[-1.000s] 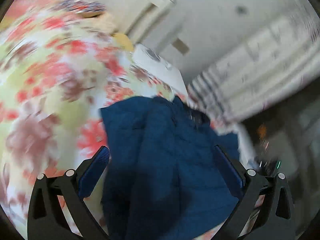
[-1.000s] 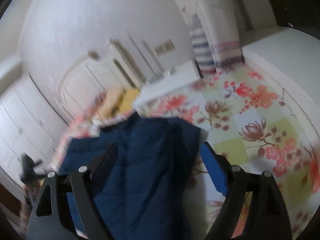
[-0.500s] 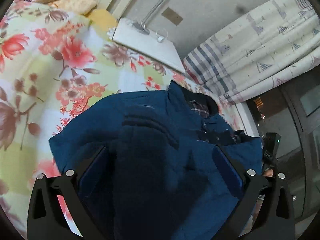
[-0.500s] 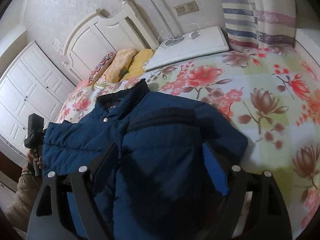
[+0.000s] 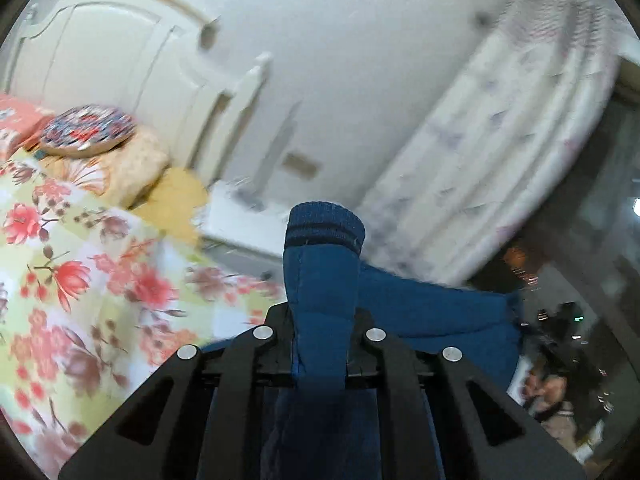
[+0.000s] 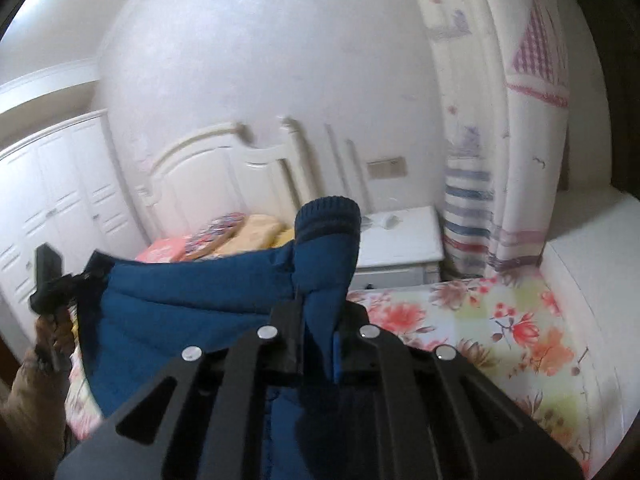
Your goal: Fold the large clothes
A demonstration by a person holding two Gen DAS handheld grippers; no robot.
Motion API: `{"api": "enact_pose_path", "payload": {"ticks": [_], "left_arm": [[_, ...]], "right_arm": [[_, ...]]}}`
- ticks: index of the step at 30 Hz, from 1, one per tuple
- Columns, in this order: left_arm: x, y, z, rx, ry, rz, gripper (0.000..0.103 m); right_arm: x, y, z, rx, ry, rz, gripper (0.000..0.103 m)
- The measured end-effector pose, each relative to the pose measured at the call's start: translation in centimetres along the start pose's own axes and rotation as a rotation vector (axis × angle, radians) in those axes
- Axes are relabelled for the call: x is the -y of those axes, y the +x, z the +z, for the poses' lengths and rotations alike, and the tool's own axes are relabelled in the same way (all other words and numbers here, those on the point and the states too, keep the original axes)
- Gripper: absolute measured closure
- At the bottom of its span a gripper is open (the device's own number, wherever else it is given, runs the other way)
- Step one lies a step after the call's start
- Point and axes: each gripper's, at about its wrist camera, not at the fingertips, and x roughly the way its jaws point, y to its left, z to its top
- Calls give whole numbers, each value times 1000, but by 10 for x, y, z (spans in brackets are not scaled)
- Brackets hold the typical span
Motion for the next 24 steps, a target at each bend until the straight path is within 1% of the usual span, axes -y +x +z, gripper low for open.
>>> {"api": "enact_pose_path", "payload": {"ticks": [1, 2, 3, 4, 5, 6, 7, 8, 9, 10, 11, 12, 13, 14, 15, 16, 17, 18, 19, 20, 21, 22, 23, 24], "left_arm": [[-9, 17, -1, -33, -21, 32, 93], [-21, 45, -8, -85, -30, 93, 92], [-30, 74, -21, -137, -4, 176, 91], [-40, 94, -32, -183, -3, 227, 91], [-54, 117, -50, -254, -19, 277, 90], [-68, 137, -71, -330, -41, 314, 83], [-72, 136, -74, -316, -58, 308, 82], [-72, 124, -69, -268, -76, 308, 81], [-70, 109, -62, -213, -75, 317, 81], [-63, 95, -55, -162, -50, 334, 79], [-53, 80, -46, -98, -10, 372, 78], [-46, 72, -41, -52, 19, 405, 77], [-29, 55, -33, 10, 64, 449, 76], [-13, 45, -29, 52, 104, 459, 62], [2, 43, -27, 59, 128, 445, 19], [11, 43, -28, 58, 139, 423, 4], [28, 48, -34, 58, 170, 370, 5], [40, 56, -36, 42, 196, 362, 5], [59, 72, -46, -1, 271, 373, 5], [77, 90, -55, -37, 351, 396, 5], [92, 111, -65, -74, 430, 424, 5], [98, 126, -74, -110, 466, 436, 5], [100, 146, -84, -177, 480, 434, 5], [95, 165, -94, -252, 473, 427, 4]], "right_arm": [[9, 29, -5, -59, 13, -50, 94], [18, 61, -17, -128, 5, -114, 93], [29, 91, -34, -205, 22, -157, 92], [36, 114, -50, -270, 45, -177, 89], [48, 142, -77, -367, 78, -204, 81], [52, 145, -86, -365, 99, -202, 70], [53, 138, -85, -328, 119, -203, 64], [52, 128, -81, -305, 128, -212, 57], [51, 120, -77, -290, 133, -203, 36], [48, 107, -69, -257, 125, -185, 32], [40, 95, -60, -221, 99, -194, 32], [31, 85, -52, -197, 73, -197, 32], [20, 75, -45, -172, 46, -177, 32], [6, 69, -38, -152, 26, -138, 32], [-4, 69, -35, -146, 13, -107, 32], [-18, 73, -34, -154, -5, -78, 32], [-35, 83, -34, -180, -33, -58, 32], [-49, 93, -35, -203, -65, -49, 32], [-68, 104, -38, -229, -132, -50, 33], [-88, 117, -44, -251, -221, -73, 34], [-103, 129, -51, -272, -290, -95, 36], [-114, 141, -58, -300, -340, -105, 39], [-120, 158, -69, -337, -393, -126, 46], [-120, 174, -81, -379, -418, -158, 48]]}}
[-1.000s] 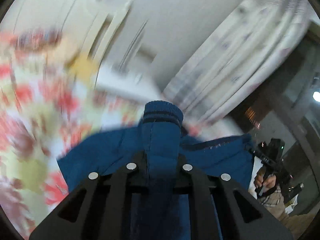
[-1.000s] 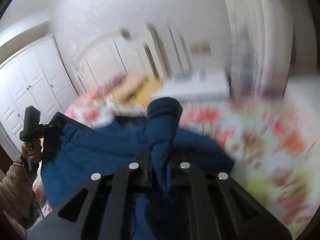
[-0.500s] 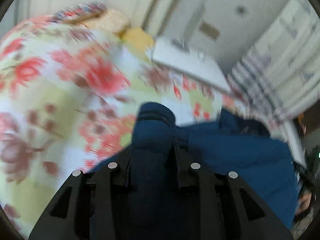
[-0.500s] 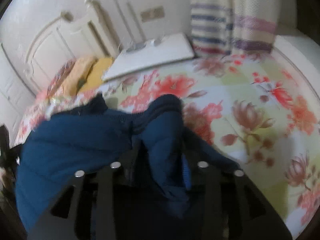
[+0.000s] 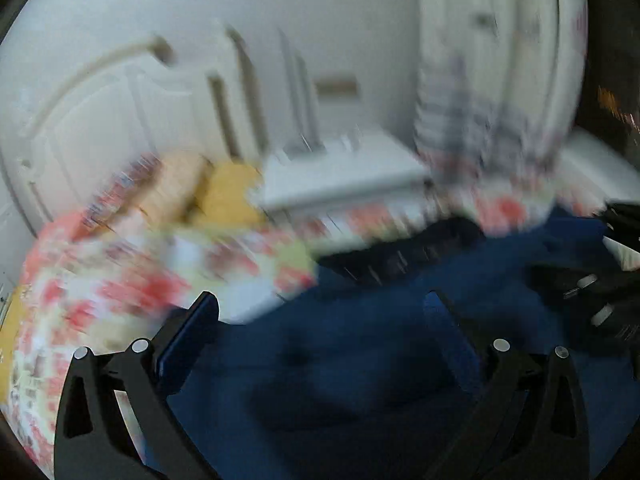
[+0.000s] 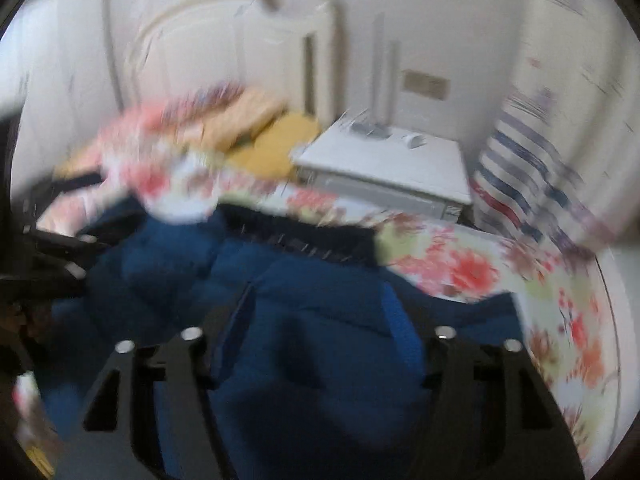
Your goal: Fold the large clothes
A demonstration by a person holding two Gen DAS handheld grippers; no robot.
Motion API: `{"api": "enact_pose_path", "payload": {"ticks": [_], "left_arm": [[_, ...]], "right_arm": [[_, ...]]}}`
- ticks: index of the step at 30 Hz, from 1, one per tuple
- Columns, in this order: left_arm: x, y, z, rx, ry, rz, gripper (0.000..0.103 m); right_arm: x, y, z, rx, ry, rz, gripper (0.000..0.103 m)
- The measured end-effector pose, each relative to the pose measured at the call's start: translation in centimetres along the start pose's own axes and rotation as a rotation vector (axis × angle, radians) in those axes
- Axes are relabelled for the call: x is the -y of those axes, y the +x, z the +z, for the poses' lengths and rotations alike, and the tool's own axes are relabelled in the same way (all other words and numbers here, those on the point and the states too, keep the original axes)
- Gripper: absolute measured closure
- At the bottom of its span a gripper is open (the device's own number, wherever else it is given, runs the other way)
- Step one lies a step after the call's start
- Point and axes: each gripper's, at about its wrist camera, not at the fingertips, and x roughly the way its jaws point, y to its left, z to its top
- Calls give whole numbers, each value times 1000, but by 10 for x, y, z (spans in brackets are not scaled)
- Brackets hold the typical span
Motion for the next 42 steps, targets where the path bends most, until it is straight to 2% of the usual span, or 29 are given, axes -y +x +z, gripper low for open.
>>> {"api": "enact_pose_path", "payload": {"ticks": [1, 2, 3, 6, 10, 15, 17, 18, 21, 23, 25, 26, 27, 28, 30, 32, 35, 36, 38, 42], "left_arm": [[5, 18, -4, -58, 6, -1, 4], [6, 39, -8, -122, -6, -5, 4], [0, 50, -11, -140, -41, -27, 4], [-11, 58, -15, -138, -91, -67, 4], [-10, 59, -21, -133, -94, -70, 4], [-3, 59, -21, -128, -77, -47, 4], [-6, 55, -17, -131, -84, -47, 4], [-10, 47, -16, -129, -84, -39, 4], [-31, 17, -13, -47, -78, 10, 4], [-58, 5, -14, -22, -91, 74, 4], [-79, 14, -19, -56, -102, 146, 4], [-91, 27, -25, -102, -121, 162, 4], [-102, 44, -33, -166, -160, 144, 4], [-110, 54, -38, -205, -208, 81, 4], [-129, 62, -44, -225, -323, -22, 4], [-133, 63, -46, -227, -347, -39, 4], [-133, 62, -47, -220, -349, -41, 4], [-134, 62, -47, -218, -351, -42, 4], [-132, 63, -49, -215, -350, -38, 4], [-133, 64, -49, -211, -357, -38, 4]], "right_arm": [[-3, 22, -8, -61, -1, -2, 47], [4, 36, -11, -77, 49, 35, 47], [8, 37, -13, -77, 74, 48, 47], [11, 41, -12, -81, 93, 59, 46], [8, 44, -13, -74, 96, 47, 44], [0, 44, -16, -64, 62, -48, 34], [-1, 40, -15, -72, 41, -65, 33], [1, 32, -14, -73, 37, -78, 35], [22, -6, -18, 27, 78, -72, 35], [56, -20, -25, 59, 142, -125, 35], [91, -10, -37, 14, 226, -146, 35], [107, 6, -48, -37, 272, -115, 39], [117, 17, -57, -54, 312, -60, 39], [125, 20, -63, -37, 364, -11, 39], [126, 20, -61, -38, 365, -15, 39], [127, 14, -56, -25, 367, -51, 39], [149, 0, -57, 58, 501, -73, 40], [151, 2, -58, 57, 508, -99, 40], [149, 22, -61, -17, 482, -113, 38], [138, 30, -55, -30, 407, -187, 34]]}}
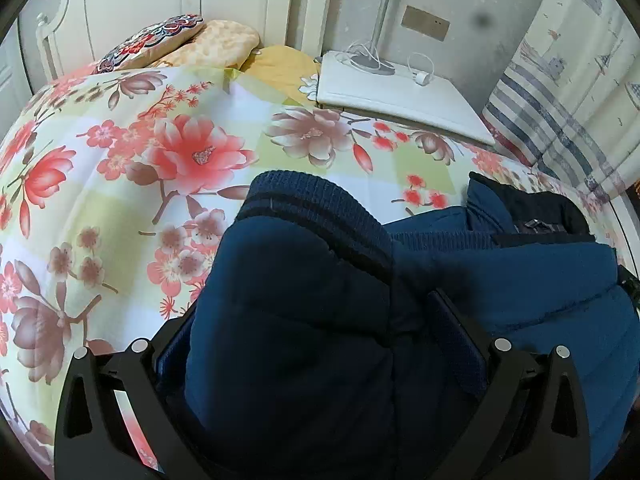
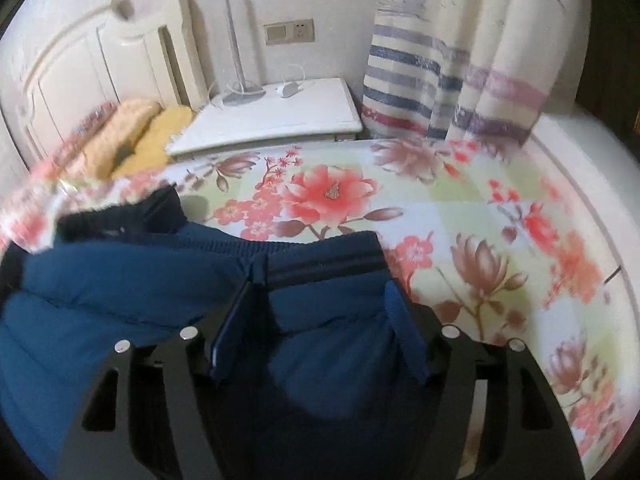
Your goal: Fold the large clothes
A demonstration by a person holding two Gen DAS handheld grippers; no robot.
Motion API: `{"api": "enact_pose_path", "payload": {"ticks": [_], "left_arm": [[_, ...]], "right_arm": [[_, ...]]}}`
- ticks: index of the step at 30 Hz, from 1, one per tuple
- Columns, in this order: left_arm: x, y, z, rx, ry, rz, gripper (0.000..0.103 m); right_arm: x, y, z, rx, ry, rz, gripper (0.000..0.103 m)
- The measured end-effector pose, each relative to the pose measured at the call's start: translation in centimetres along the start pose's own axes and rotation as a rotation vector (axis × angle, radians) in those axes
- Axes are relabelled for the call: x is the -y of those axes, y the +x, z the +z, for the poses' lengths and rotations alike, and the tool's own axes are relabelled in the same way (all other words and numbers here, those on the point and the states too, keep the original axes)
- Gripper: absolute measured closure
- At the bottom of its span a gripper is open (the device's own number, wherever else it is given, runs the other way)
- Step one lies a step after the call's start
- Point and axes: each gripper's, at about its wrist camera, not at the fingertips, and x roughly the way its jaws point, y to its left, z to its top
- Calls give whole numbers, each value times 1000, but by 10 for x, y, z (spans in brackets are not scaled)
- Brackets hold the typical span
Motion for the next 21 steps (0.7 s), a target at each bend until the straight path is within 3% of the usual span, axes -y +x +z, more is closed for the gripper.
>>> {"api": "enact_pose_path", "payload": {"ticks": [2, 4, 6, 7, 8, 10, 12, 13, 15, 17, 18, 19, 21], "left_arm": [[-1, 0, 0, 2, -5, 1, 4], [-1, -2, 0, 8, -9, 13, 4], [-2, -5, 0, 24, -13, 45, 4], [-2, -10, -1, 53, -17, 88, 4], [-2, -20, -1, 107, -23, 147, 4], [4, -49, -4, 256, -18, 238, 5], [18, -78, -7, 392, 30, 219, 4], [25, -82, -7, 406, 55, 197, 4], [46, -75, -2, 370, 159, 155, 4], [52, -46, 3, 245, 201, 170, 4], [48, -21, 5, 131, 197, 168, 4], [43, -7, 7, 70, 169, 158, 4], [33, -6, 10, 65, 124, 128, 4]], "right_arm": [[5, 0, -2, -1, 19, 7, 31], [14, 6, -3, -48, 73, 27, 19], [22, 3, -2, -74, 129, 41, 19], [23, -10, -2, -29, 147, 4, 20], [18, -29, -3, 48, 154, -32, 20], [2, -53, -4, 124, 121, -17, 20], [-28, -71, -1, 161, 9, -2, 20], [-45, -75, 1, 172, -63, 5, 20], [-81, -70, 3, 145, -222, 50, 19], [-95, -44, 0, 56, -273, 28, 18], [-96, -27, -4, 8, -281, 6, 17], [-92, -13, -8, -30, -260, 20, 12], [-73, -9, -8, -32, -157, 106, 12]]}}
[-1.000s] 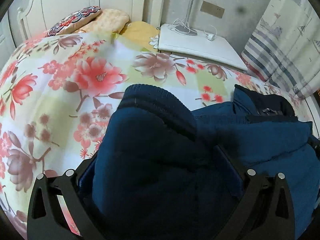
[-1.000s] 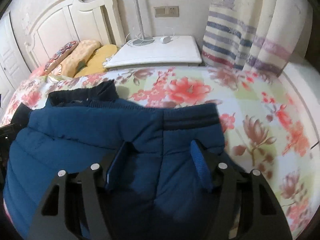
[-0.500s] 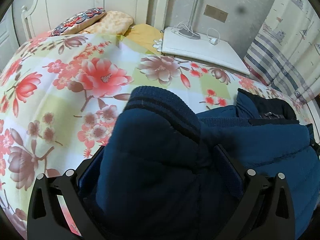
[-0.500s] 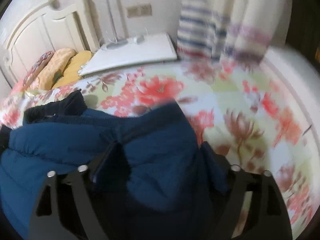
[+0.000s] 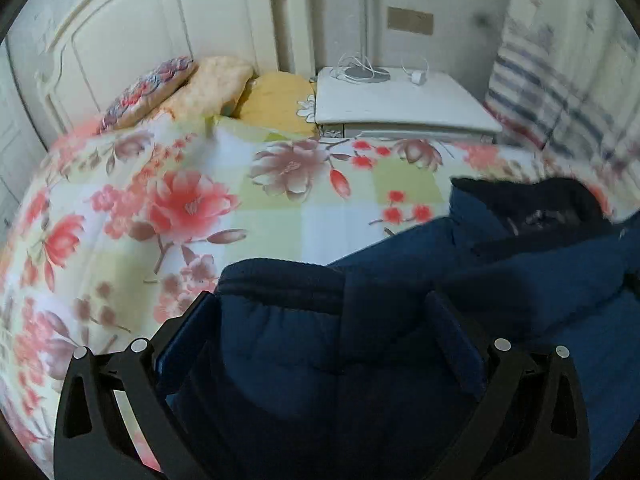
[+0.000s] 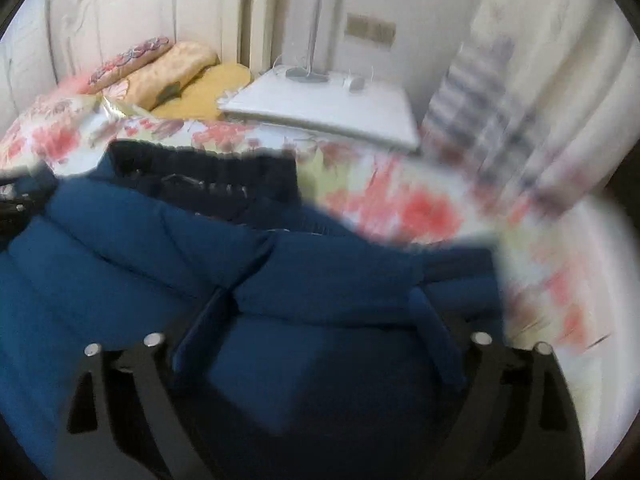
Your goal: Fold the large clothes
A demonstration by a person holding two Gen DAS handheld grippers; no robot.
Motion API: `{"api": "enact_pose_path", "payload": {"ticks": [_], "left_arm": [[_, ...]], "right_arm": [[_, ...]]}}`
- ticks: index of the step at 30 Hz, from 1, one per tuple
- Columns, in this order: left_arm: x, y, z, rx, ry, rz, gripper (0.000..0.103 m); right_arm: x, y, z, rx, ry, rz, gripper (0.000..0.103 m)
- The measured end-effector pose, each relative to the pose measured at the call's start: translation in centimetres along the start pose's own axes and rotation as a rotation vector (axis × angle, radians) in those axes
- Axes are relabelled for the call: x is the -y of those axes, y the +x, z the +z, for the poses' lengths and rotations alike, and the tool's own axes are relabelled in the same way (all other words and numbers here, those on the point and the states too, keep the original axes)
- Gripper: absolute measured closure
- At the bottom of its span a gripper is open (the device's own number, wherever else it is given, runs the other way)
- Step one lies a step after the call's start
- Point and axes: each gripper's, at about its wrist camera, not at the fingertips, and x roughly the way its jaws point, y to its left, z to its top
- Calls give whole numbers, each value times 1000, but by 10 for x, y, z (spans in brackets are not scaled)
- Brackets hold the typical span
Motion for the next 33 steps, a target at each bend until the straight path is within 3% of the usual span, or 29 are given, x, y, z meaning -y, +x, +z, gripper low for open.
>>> {"api": "enact_pose_path", "payload": {"ticks": [4, 7, 10, 12, 13, 15, 17, 20, 21, 22, 25, 29, 31, 32, 33], "left_arm": [[-4, 5, -1, -3, -19, 11, 4], [0, -7, -3, 61, -18, 157, 4], [5, -39, -5, 194, -14, 266, 4], [6, -78, -12, 297, -26, 224, 4], [12, -100, -17, 306, -24, 136, 4], [31, -121, -27, 277, 26, 40, 4], [58, -127, -44, 247, 116, 8, 4], [101, -89, -72, 125, 241, 84, 4], [105, -75, -81, 112, 244, 91, 4], [103, -74, -83, 129, 219, 73, 4], [85, -77, -80, 74, 135, 20, 4], [56, -128, -107, 221, 76, 69, 4], [43, -128, -122, 223, 68, 140, 4], [36, -116, -130, 182, 59, 186, 4], [26, -106, -136, 155, 38, 141, 4]], "right_arm": [[3, 1, -1, 19, 18, 20, 12], [0, 3, -2, 27, 7, 4, 12], [-3, -12, -3, 24, 4, -58, 11], [-7, -45, -9, 71, 21, -20, 11], [-14, -59, -13, 93, 19, 7, 10], [-33, -84, -25, 123, -11, 27, 2], [-57, -94, -44, 115, -87, 29, 2], [-77, -66, -72, 53, -166, -46, 3], [-76, -65, -75, 77, -151, -42, 3], [-73, -66, -77, 71, -135, -33, 3], [-67, -84, -76, 29, -89, -39, 3], [-52, -132, -99, 138, -45, 2, 3], [-42, -125, -114, 101, -41, -23, 3], [-38, -110, -121, 54, -44, -54, 3], [-33, -99, -126, 29, -29, -25, 3]]}}
